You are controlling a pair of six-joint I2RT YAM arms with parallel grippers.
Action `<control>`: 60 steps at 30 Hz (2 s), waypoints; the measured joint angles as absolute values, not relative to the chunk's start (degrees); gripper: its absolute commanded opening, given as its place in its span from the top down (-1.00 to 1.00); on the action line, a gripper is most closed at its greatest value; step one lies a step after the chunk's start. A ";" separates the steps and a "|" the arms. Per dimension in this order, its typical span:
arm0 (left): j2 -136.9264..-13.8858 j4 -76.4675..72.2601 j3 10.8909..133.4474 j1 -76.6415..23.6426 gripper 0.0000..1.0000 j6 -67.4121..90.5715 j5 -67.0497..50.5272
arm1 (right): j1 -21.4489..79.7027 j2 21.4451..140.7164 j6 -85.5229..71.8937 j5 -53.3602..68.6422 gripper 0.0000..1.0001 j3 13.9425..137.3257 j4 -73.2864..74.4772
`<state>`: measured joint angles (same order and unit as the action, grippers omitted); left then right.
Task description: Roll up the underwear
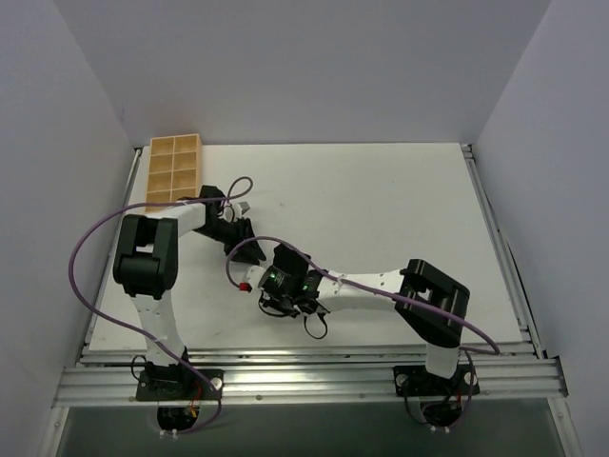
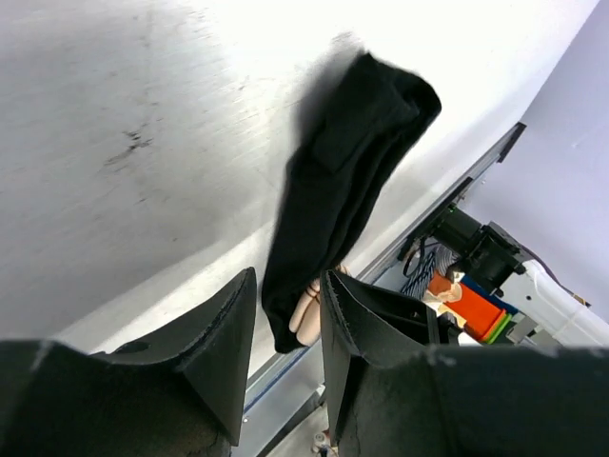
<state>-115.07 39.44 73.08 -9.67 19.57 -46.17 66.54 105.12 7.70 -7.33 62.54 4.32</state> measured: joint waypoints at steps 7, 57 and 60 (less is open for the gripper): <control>-111.37 37.17 68.23 -8.12 0.20 19.42 -44.36 | 60.95 105.27 3.38 7.33 1.00 64.73 6.92; -97.14 39.48 67.83 -8.75 0.05 -23.44 -59.13 | 37.65 126.52 -7.66 67.70 1.00 76.82 9.85; -96.12 38.92 65.36 -9.78 0.03 -24.95 -60.05 | 37.52 126.80 -8.16 68.23 1.00 76.79 9.50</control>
